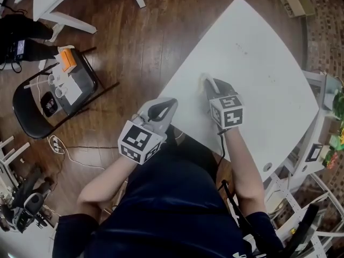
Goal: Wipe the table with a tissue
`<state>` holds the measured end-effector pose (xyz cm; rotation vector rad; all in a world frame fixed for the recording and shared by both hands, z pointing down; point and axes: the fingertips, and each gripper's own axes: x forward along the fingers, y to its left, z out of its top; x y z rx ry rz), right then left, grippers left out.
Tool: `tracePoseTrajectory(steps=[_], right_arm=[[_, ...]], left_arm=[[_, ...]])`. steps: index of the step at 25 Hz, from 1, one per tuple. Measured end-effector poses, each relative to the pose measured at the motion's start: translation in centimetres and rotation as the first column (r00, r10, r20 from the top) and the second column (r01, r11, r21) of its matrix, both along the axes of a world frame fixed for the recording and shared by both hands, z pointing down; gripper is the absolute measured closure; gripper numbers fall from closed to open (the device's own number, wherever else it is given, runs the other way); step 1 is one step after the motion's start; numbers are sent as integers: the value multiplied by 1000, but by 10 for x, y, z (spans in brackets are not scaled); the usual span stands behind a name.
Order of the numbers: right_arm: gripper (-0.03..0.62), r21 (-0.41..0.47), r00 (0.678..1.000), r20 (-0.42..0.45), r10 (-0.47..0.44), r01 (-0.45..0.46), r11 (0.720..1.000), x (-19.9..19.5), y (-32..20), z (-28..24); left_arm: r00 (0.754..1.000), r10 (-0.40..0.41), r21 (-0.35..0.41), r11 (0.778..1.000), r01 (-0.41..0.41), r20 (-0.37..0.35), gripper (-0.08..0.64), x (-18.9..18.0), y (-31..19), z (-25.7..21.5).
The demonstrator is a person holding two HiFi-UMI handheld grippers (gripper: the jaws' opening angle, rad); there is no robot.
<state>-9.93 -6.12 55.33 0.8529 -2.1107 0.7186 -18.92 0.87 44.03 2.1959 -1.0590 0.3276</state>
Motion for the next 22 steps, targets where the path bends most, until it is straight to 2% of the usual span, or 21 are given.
tracePoseTrajectory(steps=[8, 15, 22], right_arm=[[580, 17, 998, -58, -37, 39, 999, 22, 11, 8], [580, 51, 995, -93, 39, -34, 998, 49, -17, 11], [580, 144, 988, -141, 69, -48, 988, 47, -47, 5]], left_arm=[[1000, 15, -12, 1000, -15, 1, 557, 4, -3, 5], [1000, 13, -18, 1000, -13, 8, 557, 8, -5, 5], [1000, 3, -25, 1000, -2, 12, 557, 4, -5, 5]])
